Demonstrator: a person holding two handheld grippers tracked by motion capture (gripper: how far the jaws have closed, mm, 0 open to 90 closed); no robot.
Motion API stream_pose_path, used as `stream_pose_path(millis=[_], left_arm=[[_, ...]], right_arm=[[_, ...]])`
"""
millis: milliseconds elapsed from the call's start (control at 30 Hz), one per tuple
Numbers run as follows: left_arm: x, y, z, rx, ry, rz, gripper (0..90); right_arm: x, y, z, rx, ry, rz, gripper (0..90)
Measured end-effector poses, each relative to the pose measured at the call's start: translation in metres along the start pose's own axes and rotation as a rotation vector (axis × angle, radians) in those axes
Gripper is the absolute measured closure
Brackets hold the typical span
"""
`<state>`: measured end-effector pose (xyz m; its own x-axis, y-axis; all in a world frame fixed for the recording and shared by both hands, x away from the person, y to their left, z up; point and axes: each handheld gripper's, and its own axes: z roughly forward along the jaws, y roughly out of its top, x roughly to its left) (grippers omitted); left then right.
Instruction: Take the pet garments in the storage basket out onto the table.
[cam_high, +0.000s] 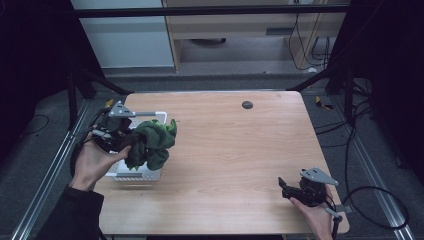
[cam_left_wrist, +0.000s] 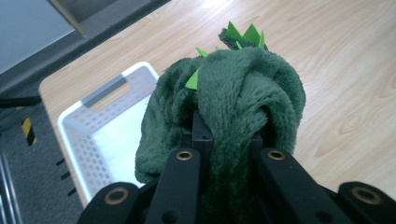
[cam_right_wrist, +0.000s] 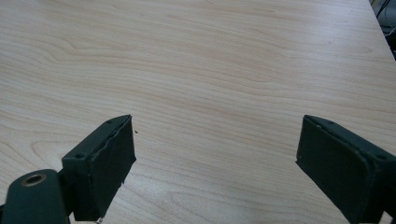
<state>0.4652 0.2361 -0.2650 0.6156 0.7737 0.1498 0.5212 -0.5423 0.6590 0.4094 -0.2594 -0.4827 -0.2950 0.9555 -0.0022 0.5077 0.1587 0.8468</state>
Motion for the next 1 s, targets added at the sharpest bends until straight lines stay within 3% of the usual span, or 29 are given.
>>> stream_pose_path(millis=[233, 1000], left_arm=[[-0.017, 0.011, 0.006, -0.01, -0.024, 0.049, 82.4], [-0.064, 0.032, 0.043, 0.023, -0.125, 0.129, 82.4]], right_arm=[[-0.001, 0.0, -0.001, -0.002, -0.001, 0.005, 11.3], [-0.003, 0.0, -0.002, -0.009, -0.005, 0.009, 11.1]])
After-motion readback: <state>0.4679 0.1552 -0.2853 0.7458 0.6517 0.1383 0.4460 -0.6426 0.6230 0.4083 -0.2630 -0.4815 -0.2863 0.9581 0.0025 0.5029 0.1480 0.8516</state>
